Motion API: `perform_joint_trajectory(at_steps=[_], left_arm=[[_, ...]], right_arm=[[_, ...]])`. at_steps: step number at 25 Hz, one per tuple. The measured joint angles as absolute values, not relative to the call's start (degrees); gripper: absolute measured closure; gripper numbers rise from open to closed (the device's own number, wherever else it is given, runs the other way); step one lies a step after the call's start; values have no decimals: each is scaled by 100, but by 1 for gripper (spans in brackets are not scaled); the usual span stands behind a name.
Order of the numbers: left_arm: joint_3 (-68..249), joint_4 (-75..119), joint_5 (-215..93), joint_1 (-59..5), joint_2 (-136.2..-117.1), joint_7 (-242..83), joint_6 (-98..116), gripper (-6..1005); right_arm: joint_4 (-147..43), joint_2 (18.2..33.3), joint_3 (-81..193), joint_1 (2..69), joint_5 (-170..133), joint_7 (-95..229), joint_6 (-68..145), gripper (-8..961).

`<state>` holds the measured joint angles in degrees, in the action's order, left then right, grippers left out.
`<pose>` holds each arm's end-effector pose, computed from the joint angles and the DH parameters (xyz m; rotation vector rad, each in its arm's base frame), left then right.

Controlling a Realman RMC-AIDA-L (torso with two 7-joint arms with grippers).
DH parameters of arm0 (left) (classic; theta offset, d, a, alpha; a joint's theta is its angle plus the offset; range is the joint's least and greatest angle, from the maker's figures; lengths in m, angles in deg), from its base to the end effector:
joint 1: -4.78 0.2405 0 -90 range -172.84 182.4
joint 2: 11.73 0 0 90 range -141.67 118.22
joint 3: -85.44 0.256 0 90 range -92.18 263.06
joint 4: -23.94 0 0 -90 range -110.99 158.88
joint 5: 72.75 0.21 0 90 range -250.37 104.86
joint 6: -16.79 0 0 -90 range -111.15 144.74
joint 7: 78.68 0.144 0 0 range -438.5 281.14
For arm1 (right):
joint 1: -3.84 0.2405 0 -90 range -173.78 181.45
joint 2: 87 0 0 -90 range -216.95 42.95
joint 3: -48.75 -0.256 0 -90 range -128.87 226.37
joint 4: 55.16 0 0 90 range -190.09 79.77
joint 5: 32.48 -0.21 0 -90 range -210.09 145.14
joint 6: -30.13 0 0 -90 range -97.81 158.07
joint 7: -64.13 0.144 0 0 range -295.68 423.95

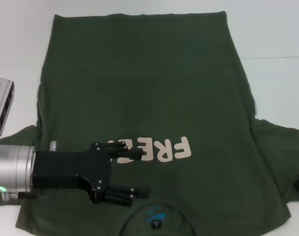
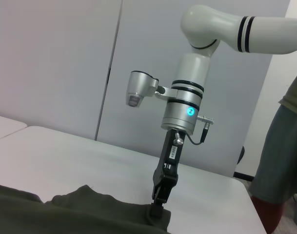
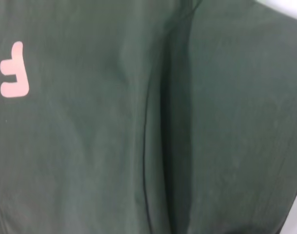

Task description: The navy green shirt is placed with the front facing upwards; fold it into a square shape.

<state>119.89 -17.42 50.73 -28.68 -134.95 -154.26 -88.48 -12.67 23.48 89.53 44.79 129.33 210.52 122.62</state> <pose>-0.2252 0.3014 -0.0143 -2.9977 -0.4121 -0.8278 0.3143 0.3496 0.0647 -2.1520 1.8487 -0.4167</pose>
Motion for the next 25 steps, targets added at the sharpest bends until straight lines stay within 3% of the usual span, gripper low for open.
perform_joint_trajectory(at_steps=[25], left_arm=[[11989,-1728,5073,-2870,-13500,-15434,-8859,92]], right_arm=[[-535,2228,8891,4240,13317,21088,11806,934]])
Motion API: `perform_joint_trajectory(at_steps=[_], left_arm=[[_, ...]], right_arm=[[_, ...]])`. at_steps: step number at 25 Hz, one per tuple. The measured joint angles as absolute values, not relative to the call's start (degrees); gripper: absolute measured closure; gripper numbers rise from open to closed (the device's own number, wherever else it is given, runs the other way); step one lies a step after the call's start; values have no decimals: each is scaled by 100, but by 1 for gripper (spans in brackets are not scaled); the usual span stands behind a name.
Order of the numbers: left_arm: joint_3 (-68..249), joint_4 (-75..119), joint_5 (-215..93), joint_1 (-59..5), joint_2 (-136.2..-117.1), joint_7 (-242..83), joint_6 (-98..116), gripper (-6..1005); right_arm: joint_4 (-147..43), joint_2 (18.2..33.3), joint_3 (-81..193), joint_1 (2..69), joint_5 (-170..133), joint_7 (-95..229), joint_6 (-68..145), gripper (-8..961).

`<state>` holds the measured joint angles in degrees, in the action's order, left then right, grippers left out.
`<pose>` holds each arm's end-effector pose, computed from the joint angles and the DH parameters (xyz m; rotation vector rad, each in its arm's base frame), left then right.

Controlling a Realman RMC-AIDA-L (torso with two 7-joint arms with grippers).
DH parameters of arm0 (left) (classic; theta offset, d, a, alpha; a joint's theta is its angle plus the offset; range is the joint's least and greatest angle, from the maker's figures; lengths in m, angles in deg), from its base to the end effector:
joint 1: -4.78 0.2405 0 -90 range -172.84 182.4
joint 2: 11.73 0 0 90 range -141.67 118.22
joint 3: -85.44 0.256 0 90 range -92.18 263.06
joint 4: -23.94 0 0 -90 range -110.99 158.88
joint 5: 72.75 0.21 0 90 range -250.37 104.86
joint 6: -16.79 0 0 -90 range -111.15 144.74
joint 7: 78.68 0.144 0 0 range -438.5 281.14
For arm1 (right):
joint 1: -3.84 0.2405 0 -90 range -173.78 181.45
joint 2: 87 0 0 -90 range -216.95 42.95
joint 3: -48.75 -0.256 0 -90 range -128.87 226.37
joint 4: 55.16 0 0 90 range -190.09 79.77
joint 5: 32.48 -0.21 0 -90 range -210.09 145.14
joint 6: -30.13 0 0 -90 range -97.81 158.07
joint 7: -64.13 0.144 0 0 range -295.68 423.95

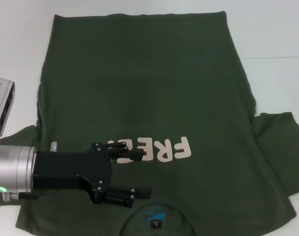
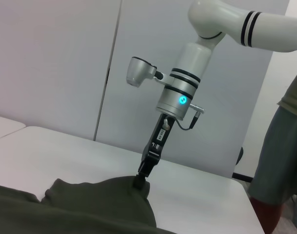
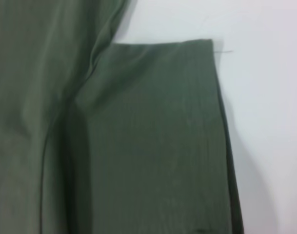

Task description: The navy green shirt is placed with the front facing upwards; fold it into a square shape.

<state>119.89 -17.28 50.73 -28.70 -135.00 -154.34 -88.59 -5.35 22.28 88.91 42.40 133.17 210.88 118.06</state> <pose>-0.2248 0.3009 -0.0150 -3.0003 -0.4161 -0.8325 0.3319 0.3608 0.1069 -1.9908 1.6930 -0.4153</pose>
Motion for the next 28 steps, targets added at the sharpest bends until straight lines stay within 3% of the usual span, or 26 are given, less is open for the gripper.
perform_joint_trajectory(at_steps=[28], left_arm=[[11943,-1663,5052,-2871,-13557,-15451,-8835,92]], right_arm=[[-185,2188,8933,4373,13539,21005,11283,934]])
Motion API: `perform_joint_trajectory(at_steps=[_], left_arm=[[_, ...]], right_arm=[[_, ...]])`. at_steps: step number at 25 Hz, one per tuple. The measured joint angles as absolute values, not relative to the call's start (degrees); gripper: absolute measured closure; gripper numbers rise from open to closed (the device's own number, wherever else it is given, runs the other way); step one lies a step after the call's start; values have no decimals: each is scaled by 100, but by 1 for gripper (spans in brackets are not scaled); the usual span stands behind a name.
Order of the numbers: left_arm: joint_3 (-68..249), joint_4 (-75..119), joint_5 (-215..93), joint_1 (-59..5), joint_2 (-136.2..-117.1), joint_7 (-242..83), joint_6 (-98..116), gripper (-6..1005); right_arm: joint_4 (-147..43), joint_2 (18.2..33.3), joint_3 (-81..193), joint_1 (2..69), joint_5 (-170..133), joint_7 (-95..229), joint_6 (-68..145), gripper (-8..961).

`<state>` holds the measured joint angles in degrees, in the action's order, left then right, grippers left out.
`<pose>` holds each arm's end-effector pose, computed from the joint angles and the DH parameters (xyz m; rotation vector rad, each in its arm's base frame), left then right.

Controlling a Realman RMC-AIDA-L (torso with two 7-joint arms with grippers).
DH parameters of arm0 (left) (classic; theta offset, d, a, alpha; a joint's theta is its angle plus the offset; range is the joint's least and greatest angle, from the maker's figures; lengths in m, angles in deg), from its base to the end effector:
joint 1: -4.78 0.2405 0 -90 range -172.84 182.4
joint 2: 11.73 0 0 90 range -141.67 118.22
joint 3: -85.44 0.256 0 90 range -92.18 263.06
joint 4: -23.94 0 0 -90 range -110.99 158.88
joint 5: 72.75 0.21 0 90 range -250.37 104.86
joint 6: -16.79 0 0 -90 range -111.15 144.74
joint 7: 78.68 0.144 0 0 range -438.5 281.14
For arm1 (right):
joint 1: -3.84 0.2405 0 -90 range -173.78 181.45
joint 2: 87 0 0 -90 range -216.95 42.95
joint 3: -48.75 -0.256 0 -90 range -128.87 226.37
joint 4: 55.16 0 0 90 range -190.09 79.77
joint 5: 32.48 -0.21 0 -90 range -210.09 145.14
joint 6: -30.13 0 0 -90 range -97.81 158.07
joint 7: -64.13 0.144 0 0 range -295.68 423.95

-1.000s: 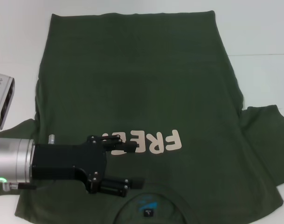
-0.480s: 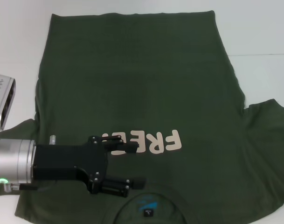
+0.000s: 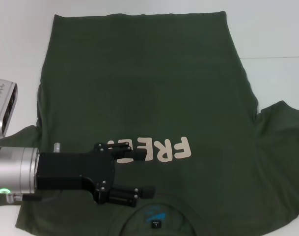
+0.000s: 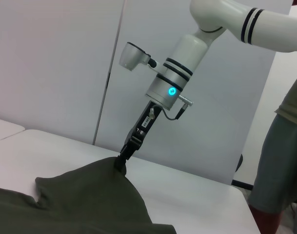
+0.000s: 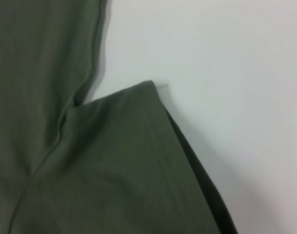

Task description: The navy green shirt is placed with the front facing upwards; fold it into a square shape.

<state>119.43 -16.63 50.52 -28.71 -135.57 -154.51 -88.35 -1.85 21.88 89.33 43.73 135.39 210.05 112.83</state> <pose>-0.2232 0.2995 -0.0192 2.9868 0.4385 0.8594 0.3239 0.3849 0.1304 -1.9380 1.5088 -0.4013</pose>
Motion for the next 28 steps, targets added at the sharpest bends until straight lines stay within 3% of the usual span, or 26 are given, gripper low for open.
perform_joint_trajectory(at_steps=[28], left_arm=[[11955,-1606,4910,-2879,-13557,-15451,-8771,92]], right_arm=[[221,2331,8934,4677,12073,20664,11742,934]])
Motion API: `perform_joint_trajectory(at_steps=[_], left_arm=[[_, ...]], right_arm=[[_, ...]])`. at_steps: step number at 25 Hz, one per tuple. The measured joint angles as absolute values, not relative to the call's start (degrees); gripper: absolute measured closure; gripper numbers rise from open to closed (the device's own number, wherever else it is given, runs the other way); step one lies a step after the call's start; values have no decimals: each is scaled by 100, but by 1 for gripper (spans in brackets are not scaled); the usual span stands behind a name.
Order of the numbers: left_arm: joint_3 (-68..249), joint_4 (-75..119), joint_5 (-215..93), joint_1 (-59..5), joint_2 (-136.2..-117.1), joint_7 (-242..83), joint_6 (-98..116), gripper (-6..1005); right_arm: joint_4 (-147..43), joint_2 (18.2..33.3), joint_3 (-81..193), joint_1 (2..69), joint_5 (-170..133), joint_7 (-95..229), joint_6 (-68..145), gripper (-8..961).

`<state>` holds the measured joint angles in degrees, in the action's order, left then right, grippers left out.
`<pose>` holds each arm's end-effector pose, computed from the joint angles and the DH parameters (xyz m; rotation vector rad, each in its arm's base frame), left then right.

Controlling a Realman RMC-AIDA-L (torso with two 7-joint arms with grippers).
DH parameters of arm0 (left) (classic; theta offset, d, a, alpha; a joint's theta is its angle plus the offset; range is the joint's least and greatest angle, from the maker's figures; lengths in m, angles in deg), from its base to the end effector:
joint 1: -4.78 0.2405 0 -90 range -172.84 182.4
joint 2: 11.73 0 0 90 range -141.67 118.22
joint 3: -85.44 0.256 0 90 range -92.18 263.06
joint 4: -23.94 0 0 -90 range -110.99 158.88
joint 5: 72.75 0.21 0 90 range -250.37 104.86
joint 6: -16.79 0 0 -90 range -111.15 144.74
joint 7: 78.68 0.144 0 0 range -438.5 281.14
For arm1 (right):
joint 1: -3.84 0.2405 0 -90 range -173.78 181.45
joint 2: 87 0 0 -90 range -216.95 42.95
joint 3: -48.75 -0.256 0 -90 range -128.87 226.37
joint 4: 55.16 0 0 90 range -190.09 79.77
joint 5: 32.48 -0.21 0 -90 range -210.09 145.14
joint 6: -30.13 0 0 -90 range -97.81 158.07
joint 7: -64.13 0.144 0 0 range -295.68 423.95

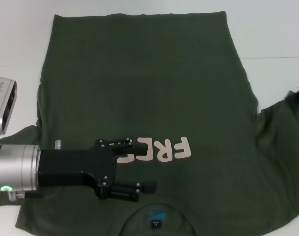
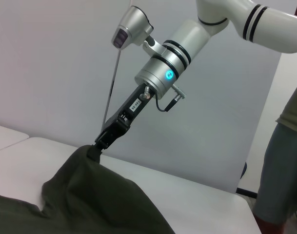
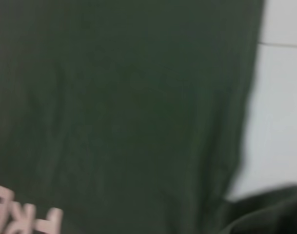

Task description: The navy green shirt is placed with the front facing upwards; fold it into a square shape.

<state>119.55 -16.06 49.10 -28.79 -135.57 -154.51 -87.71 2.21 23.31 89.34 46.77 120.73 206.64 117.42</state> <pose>-0.2212 0.3018 -0.0196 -2.9706 -0.4422 -0.8887 0.2577 0.4077 0.1147 -2.1911 1.4112 -0.1019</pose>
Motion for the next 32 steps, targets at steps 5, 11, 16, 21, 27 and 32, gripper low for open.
perform_joint_trajectory(at_steps=[5,11,16,21,27,32], left_arm=[[11946,-1604,4858,-2879,-13556,-15465,-8778,93],[11944,-1604,4853,-2870,-13556,-15467,-8780,93],[11945,-1604,4850,-2841,-13556,-15469,-8780,93],[11945,-1599,4839,-2834,-13556,-15471,-8780,93],[11945,-1595,4836,-2827,-13556,-15467,-8780,93],[11945,-1595,4835,-2820,-13556,-15448,-8782,93]], right_arm=[[156,2481,8948,4768,11568,20404,11750,934],[119,2800,8962,4856,11406,19897,11679,933],[-267,2883,8976,4907,11226,19551,11576,933],[-692,2926,9031,4966,11135,19233,11408,922],[-923,3031,9048,5012,11121,19056,11235,910],[-1078,3086,9053,5023,11068,18987,11141,899]])
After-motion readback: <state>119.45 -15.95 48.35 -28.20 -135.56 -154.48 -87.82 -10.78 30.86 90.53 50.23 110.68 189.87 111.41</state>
